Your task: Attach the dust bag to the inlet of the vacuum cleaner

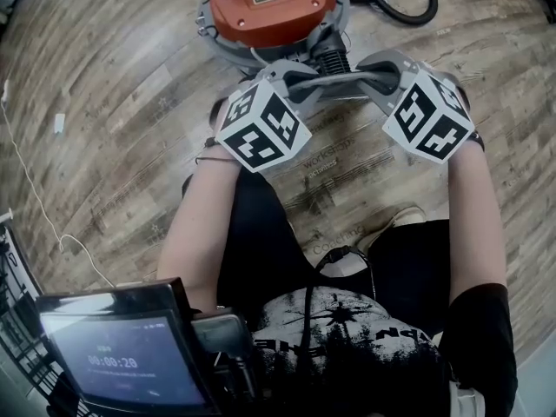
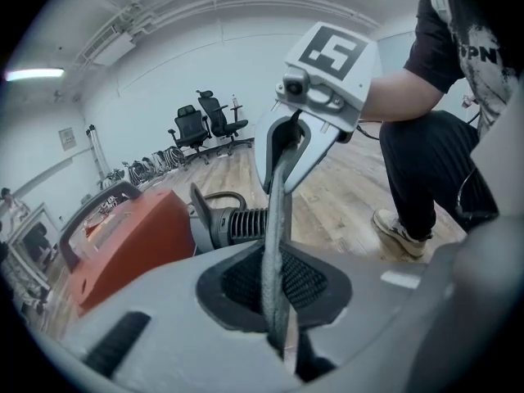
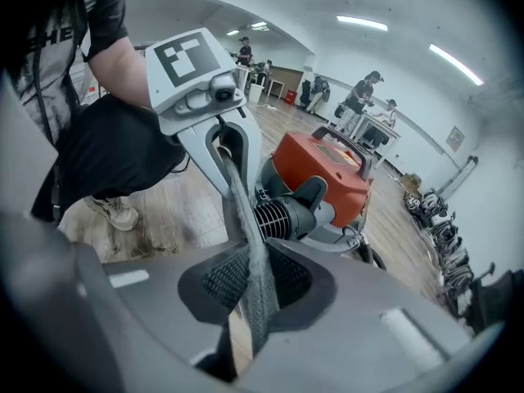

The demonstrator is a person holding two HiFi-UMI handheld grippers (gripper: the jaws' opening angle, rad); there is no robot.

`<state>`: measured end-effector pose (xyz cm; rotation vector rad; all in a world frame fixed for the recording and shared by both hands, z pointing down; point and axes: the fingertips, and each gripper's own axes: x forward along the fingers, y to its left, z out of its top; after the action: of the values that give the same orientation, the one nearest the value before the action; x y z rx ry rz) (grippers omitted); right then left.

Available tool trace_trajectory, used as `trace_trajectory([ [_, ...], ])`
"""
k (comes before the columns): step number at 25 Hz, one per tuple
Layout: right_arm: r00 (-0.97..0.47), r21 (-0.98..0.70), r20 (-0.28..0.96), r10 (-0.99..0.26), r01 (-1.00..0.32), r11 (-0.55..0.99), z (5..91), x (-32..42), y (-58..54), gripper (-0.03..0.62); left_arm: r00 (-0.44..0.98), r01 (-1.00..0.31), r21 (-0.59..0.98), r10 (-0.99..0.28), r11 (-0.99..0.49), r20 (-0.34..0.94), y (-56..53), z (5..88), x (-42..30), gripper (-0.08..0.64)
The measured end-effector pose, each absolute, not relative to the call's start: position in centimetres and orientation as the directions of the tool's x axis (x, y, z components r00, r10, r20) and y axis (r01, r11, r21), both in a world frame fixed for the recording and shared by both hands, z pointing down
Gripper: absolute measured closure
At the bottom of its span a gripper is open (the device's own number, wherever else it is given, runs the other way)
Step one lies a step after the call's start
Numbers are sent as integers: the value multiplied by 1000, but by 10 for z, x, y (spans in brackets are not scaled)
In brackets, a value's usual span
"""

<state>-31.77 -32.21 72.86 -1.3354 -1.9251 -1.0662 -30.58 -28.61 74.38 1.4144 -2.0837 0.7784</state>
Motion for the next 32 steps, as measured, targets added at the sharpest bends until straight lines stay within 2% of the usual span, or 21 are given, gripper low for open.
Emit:
trace_trajectory([
  [10, -409, 317, 805, 430, 909, 272, 751, -331, -333, 535, -358, -931, -193, -673, 310, 647, -298, 734, -307, 530],
  [16, -376, 306, 780, 500, 927, 218, 728, -323, -319, 552, -368, -920, -166, -644, 354, 670, -285, 750, -311, 527],
  [21, -394, 349, 779, 488, 919, 184, 720, -323, -311, 555, -373, -914, -154, -625, 376, 686, -280, 758, -312, 525],
  [26, -407, 327, 769, 493, 913, 244, 734, -329, -332, 557, -392, -908, -134, -693, 396, 605, -293, 729, -307, 532],
  [32, -409, 311, 774, 483, 911, 272, 744, -328, -338, 557, -394, -913, -179, -680, 367, 618, -299, 727, -307, 533],
])
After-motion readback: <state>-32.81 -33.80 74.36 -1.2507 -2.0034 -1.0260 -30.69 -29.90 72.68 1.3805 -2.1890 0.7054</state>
